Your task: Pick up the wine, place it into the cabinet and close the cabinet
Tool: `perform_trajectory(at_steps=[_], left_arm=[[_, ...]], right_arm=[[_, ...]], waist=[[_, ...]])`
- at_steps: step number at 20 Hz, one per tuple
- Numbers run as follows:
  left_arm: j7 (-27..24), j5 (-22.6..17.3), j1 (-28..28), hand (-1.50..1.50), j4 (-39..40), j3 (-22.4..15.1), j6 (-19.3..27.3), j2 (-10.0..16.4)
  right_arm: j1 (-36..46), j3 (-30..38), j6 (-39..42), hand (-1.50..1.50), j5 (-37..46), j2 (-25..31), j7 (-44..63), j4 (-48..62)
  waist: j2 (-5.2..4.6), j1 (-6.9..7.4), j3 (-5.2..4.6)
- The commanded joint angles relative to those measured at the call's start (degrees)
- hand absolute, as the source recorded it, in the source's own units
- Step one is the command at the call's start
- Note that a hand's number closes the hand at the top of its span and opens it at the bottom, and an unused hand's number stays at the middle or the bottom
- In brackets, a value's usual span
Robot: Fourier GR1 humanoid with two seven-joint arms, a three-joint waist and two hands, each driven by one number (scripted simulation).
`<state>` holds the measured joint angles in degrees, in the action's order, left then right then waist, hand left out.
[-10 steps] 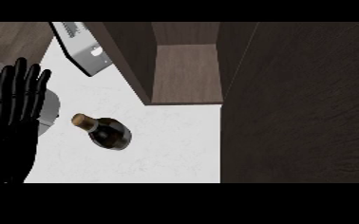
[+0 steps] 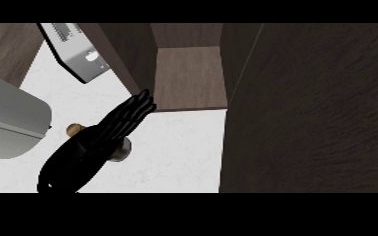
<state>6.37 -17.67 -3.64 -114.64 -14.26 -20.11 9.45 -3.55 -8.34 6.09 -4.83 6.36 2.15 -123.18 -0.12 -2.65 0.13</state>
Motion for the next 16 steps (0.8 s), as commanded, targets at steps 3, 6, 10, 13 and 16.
perform_trajectory(at_steps=[3,6,10,13,16], left_arm=[[13.31,-17.17,1.76,-1.5,-7.3,-2.96,-5.31,4.17],[22.96,-25.04,-1.01,-1.5,-15.06,-1.06,0.6,6.56],[27.98,-30.62,0.47,-1.5,-22.1,1.63,4.59,9.16],[29.64,-26.69,-0.23,-1.5,-24.98,-1.02,9.1,7.06],[30.16,-28.72,3.1,-1.5,-29.01,0.0,8.26,8.73]], right_arm=[[-9.47,-4.29,3.69,-1.5,-5.34,2.42,7.04,-13.12],[-8.86,-3.78,2.99,-1.5,-7.68,3.75,12.98,-19.21],[-11.2,-8.05,1.44,-1.5,-3.48,2.58,14.97,-22.26],[-12.26,-9.72,0.04,-1.5,-3.48,2.0,17.3,-26.53],[-15.65,-9.2,0.08,-1.5,-5.28,3.47,18.44,-30.29]], waist=[[0.73,1.35,-0.1],[0.49,2.06,-0.08],[0.32,2.52,-0.12],[0.37,2.33,-0.12],[0.66,2.29,-0.14]])
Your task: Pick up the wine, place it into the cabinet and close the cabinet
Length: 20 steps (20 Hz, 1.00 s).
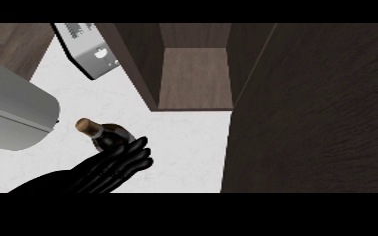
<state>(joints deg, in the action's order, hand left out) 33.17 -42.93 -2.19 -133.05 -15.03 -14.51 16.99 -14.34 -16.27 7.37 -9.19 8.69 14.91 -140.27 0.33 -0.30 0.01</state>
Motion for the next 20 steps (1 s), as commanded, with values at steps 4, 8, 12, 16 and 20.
perform_trajectory(at_steps=[4,8,12,16,20], left_arm=[[4.43,-3.62,0.42,-1.5,-9.34,1.67,3.97,0.99],[7.38,-6.99,1.28,-1.5,-13.11,4.18,6.23,2.29],[8.4,-6.58,0.13,-1.5,-14.34,6.07,8.05,2.67],[9.45,-7.22,-3.89,-1.5,-13.08,7.93,10.38,2.15],[10.09,-9.32,-3.65,-1.5,-12.49,12.41,9.32,4.12]], right_arm=[[-3.37,-2.45,-3.03,-1.5,0.87,0.37,7.69,-14.65],[-3.83,1.4,-2.29,-1.5,-1.82,2.08,7.67,-14.68],[-4.87,-2.13,-3.09,-1.5,1.2,0.87,6.79,-13.48],[0.15,-1.12,-4.13,-1.5,1.37,1.08,8.61,-11.84],[-2.38,-1.98,-4.81,-1.5,0.98,1.77,9.93,-16.18]], waist=[[0.16,0.01,-0.06],[0.33,0.36,-0.03],[0.44,0.45,-0.04],[0.13,0.78,-0.04],[0.4,0.68,-0.08]])
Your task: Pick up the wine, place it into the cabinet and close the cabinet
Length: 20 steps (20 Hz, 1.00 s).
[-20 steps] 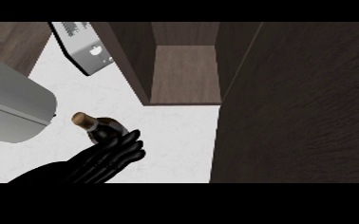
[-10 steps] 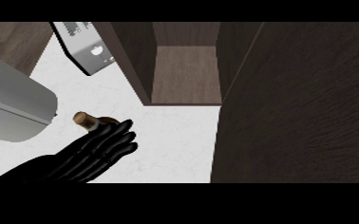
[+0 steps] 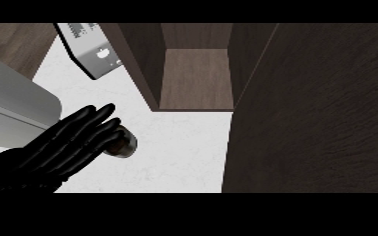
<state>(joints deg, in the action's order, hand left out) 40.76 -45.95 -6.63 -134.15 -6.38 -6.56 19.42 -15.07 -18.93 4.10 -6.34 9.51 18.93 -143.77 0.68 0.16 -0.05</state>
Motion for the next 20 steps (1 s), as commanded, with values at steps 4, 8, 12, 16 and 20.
perform_trajectory(at_steps=[4,8,12,16,20], left_arm=[[4.15,-7.58,0.07,-1.5,-10.12,7.36,2.05,2.7],[0.93,-7.05,-1.31,-1.5,-3.47,10.53,-2.79,1.87],[1.75,-12.4,0.46,-1.5,-2.51,17.55,-6.73,4.77],[1.78,-11.92,-1.96,-1.5,0.93,19.48,-6.77,5.3],[-1.15,-9.99,-1.46,-1.5,5.64,20.86,-12.09,4.5]], right_arm=[[-2.73,0.87,-1.06,-1.5,-2.52,2.31,7.35,-13.75],[0.26,2.12,-2.34,-1.5,-2.48,1.64,8.38,-12.77],[0.96,2.19,-3.05,-1.5,-2.71,1.8,9.54,-14.05],[-1.78,1.25,-1.7,-1.5,-3.47,2.54,8.15,-15.0],[1.08,-0.02,-3.5,-1.5,-2.41,1.46,10.33,-14.9]], waist=[[-0.05,0.12,-0.02],[-0.38,-0.3,-0.03],[-0.23,0.09,-0.1],[-0.29,-0.79,0.03],[-0.5,-0.83,-0.03]])
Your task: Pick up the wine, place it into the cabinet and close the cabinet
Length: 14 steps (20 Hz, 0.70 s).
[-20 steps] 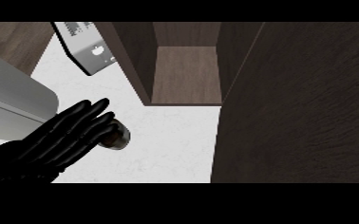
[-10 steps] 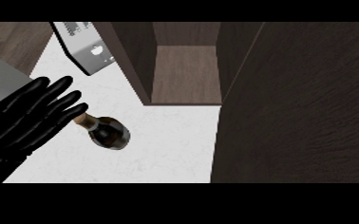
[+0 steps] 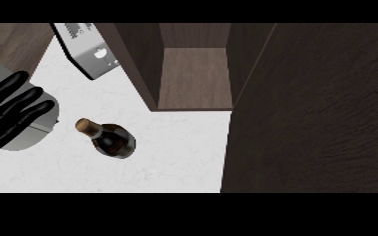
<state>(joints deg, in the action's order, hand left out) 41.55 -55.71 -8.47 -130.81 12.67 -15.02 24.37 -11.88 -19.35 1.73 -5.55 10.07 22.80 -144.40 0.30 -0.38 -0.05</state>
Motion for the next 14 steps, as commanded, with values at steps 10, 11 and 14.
perform_trajectory(at_steps=[10,11,14], left_arm=[[-4.58,2.48,-0.27,-1.5,13.83,3.64,-11.91,0.36],[-4.99,1.73,0.99,-1.5,15.83,5.03,-14.4,0.98],[-5.93,6.82,-1.47,-1.5,17.57,2.32,-12.94,-1.05]], right_arm=[[1.51,1.6,-1.39,-1.5,-3.98,2.07,9.71,-13.91],[0.47,-1.8,-1.82,-1.5,-1.59,0.43,7.41,-12.0],[0.87,0.43,-1.49,-1.5,-3.32,1.46,8.44,-14.02]], waist=[[-0.22,-0.27,-0.01],[-0.17,-0.22,-0.02],[-0.22,-0.81,0.02]])
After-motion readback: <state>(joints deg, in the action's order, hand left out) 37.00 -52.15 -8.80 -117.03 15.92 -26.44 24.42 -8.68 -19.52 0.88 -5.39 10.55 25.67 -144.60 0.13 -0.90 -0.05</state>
